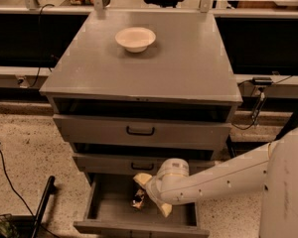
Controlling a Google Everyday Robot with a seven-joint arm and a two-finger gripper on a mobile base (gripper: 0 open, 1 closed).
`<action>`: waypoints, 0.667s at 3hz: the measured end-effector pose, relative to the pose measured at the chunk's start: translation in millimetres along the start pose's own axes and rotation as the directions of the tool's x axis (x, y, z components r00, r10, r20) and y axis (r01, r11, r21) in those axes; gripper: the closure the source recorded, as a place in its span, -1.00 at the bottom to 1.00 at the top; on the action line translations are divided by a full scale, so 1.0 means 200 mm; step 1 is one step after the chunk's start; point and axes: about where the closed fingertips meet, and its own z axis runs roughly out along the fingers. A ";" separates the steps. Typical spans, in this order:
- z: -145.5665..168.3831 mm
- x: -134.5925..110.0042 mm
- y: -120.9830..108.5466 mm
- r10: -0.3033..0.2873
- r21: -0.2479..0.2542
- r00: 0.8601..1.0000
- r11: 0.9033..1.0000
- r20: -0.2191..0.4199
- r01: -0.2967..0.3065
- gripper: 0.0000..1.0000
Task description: Pick orange can from bottom drawer and place on counter
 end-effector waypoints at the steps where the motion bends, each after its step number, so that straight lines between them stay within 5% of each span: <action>1: 0.03 0.01 -0.05 -0.068 0.044 0.998 0.997 -0.003 0.068 -1.00; 2: 0.17 -0.01 -0.11 -0.117 0.040 0.993 0.992 0.019 0.116 -1.00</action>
Offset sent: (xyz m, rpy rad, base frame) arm 0.0466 0.0616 -0.0671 0.0270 -0.0230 0.2038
